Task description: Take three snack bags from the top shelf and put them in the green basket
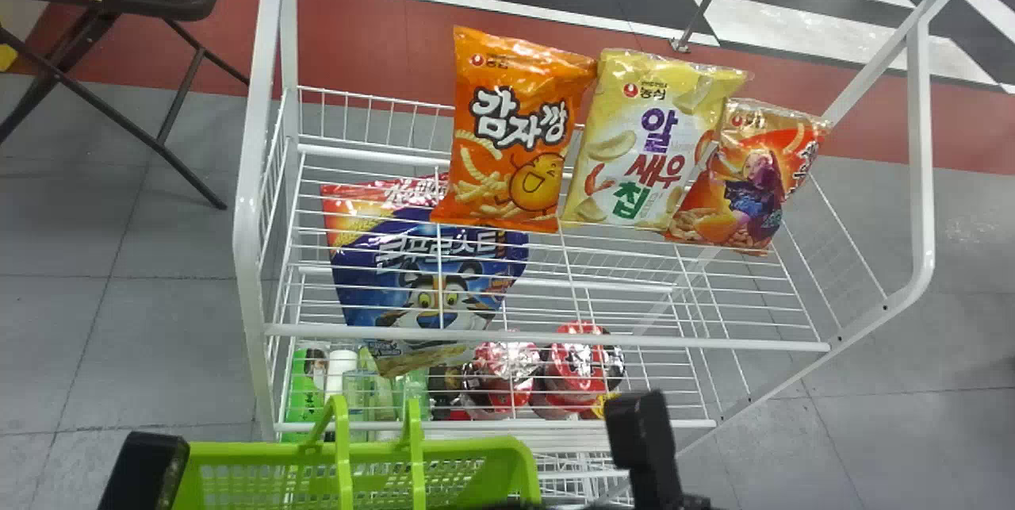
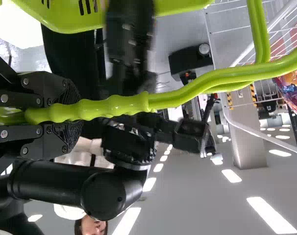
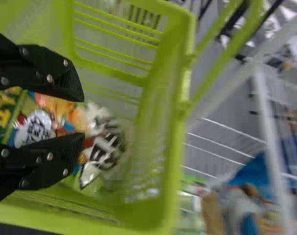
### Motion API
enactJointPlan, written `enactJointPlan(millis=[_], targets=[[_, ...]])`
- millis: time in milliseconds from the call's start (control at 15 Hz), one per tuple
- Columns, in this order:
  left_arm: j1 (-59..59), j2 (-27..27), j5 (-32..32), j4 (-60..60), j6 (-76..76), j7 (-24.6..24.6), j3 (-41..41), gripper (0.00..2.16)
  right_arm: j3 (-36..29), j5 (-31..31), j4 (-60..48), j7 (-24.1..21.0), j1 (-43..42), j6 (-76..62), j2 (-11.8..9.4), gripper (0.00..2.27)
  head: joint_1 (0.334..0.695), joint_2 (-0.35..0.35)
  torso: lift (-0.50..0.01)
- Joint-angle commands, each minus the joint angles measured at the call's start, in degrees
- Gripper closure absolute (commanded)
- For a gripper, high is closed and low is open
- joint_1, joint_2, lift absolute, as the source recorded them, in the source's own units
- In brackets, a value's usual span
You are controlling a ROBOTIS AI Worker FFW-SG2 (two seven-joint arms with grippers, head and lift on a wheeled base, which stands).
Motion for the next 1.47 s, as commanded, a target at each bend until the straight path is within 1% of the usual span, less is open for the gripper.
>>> enactJointPlan(millis=[0, 67, 133, 267, 333, 467, 533, 733, 800, 1000, 1067, 1200, 1267, 1400], targets=[[-0.09, 0.01, 0.0, 0.0, 0.07, -0.01, -0.2, 1.63, -2.62, -4.26, 2.46, -0.78, 0.32, -16.06, 0.99, 0.07, 0.695, -0.35, -0.028], [-0.09, 0.1, 0.0, 0.0, 0.07, -0.01, -0.2, 1.63, -3.23, -6.63, 3.34, -1.92, 0.5, -23.62, 1.08, 0.09, 0.695, -0.35, -0.028], [-0.09, 0.1, 0.0, 0.0, 0.07, -0.01, -0.29, 1.63, -3.41, -8.04, 4.75, -4.12, 0.5, -32.24, 1.17, 0.09, 0.695, -0.35, -0.028], [-0.09, 0.1, -0.17, 0.18, 0.07, -0.36, -0.55, 1.61, -3.23, -9.62, 8.26, -9.83, -1.61, -46.47, 1.34, 0.09, 0.695, -0.35, -0.028], [-0.09, 0.19, -0.26, 0.09, 0.07, -0.36, -0.82, 1.61, -3.06, -9.88, 10.02, -12.56, -3.81, -48.58, 1.34, 0.11, 0.695, -0.35, -0.028], [0.0, 0.45, -0.26, 0.18, 0.07, -0.62, -1.17, 1.61, -2.18, -9.97, 13.89, -18.54, -9.79, -49.81, 1.43, 0.12, 0.695, -0.35, -0.028], [0.09, 0.45, -0.26, 0.18, 0.07, -0.62, -1.34, 1.61, -1.83, -9.88, 15.56, -20.64, -12.42, -50.17, 1.43, 0.12, 0.695, -0.35, -0.028], [0.18, 0.63, -0.44, 0.35, 0.07, -1.24, -1.61, 1.61, 0.46, -5.66, 21.27, -23.11, -21.92, -45.95, 1.43, 0.12, 0.695, -0.35, -0.028], [0.18, 0.63, -0.96, 0.44, 0.07, -1.59, -1.7, 1.61, 0.99, -4.35, 23.64, -25.3, -24.2, -46.12, 1.34, 0.12, 0.695, -0.35, -0.028], [0.09, 0.63, -1.23, 0.44, 0.07, -1.77, -1.87, 1.61, 1.95, -3.38, 29.36, -30.66, -29.04, -46.65, 1.34, 0.1, 0.695, -0.35, -0.028], [0.09, 0.72, -1.32, 0.44, 0.07, -1.77, -1.78, 1.61, 2.31, -2.5, 31.91, -31.98, -31.15, -47.35, 1.34, 0.09, 0.695, -0.35, -0.028], [-0.09, 0.63, -1.58, 0.44, 0.07, -1.68, -1.87, 1.61, 3.1, -0.57, 36.65, -32.86, -35.36, -48.23, 1.34, 0.1, 0.695, -0.35, -0.028], [-0.09, 0.63, -1.67, 0.53, 0.07, -1.77, -1.87, 1.61, 3.62, 0.49, 38.59, -34.36, -37.12, -48.41, 1.34, 0.12, 0.695, -0.35, -0.028], [-0.44, 0.72, -1.76, 0.71, 0.07, -1.77, -1.87, 1.61, 3.97, 1.19, 42.01, -34.44, -39.76, -49.11, 1.26, 0.16, 0.695, -0.35, -0.028]])
